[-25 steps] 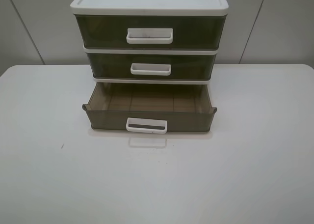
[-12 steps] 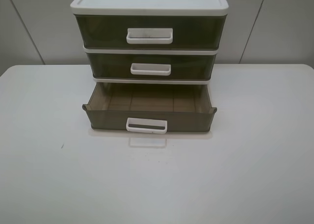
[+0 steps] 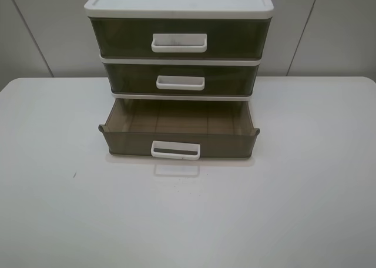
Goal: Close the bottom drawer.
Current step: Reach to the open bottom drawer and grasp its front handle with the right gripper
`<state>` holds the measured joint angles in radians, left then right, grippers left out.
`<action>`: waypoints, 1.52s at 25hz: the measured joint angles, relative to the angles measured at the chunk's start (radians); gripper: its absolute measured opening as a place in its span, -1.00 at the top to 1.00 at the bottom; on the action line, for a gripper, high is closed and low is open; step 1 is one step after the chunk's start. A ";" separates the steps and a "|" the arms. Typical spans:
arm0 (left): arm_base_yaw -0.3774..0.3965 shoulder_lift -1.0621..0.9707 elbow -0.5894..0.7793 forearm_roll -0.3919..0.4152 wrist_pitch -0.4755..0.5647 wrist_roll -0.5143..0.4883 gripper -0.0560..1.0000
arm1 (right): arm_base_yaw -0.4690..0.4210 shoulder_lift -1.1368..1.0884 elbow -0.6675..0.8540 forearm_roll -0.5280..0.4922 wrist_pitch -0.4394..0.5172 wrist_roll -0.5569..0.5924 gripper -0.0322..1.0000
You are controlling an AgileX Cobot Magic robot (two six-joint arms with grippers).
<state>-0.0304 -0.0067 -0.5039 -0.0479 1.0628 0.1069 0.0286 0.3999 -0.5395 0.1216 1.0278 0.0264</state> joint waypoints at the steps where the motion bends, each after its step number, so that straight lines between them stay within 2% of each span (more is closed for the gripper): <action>1: 0.000 0.000 0.000 0.000 0.000 0.000 -0.47 | 0.000 0.079 -0.021 0.024 -0.014 0.000 -0.62; 3: 0.000 0.000 0.000 0.000 0.000 0.000 -0.47 | 0.006 0.234 -0.077 0.066 -0.057 0.000 -0.62; 5: 0.000 0.000 0.000 0.000 0.000 0.000 -0.47 | 0.066 0.361 -0.127 0.085 -0.105 0.000 -0.62; 6: 0.000 0.000 0.000 0.000 0.000 0.000 -0.47 | 0.114 0.420 -0.145 0.086 -0.151 0.000 -0.62; 10: 0.000 0.000 0.000 0.000 0.000 0.000 -0.47 | 0.413 0.611 -0.159 0.094 -0.426 0.000 -0.62; 12: 0.000 0.000 0.000 0.000 0.000 0.000 -0.47 | 0.547 0.703 -0.159 0.111 -0.527 0.000 -0.62; 15: 0.000 0.000 0.000 0.000 0.000 0.000 -0.47 | 0.694 0.846 -0.159 0.154 -0.691 0.000 -0.62; 19: 0.000 0.000 0.000 0.000 0.000 0.000 -0.47 | 0.811 1.006 -0.159 0.197 -0.898 0.000 -0.62; 22: 0.000 0.000 0.000 0.000 0.000 0.000 -0.47 | 0.841 1.098 -0.159 0.202 -1.028 0.000 -0.62; 26: 0.000 0.000 0.000 0.000 0.000 0.000 -0.47 | 0.847 1.196 -0.159 0.209 -1.130 0.000 -0.62; 32: 0.000 0.000 0.000 0.000 0.000 0.000 -0.47 | 0.848 1.277 -0.159 0.217 -1.202 0.000 -0.61; 38: 0.000 0.000 0.000 0.000 0.000 0.000 -0.47 | 0.848 1.327 -0.160 0.232 -1.257 0.026 -0.37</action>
<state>-0.0304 -0.0067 -0.5039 -0.0479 1.0628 0.1069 0.8770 1.7269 -0.6997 0.3536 -0.2288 0.0520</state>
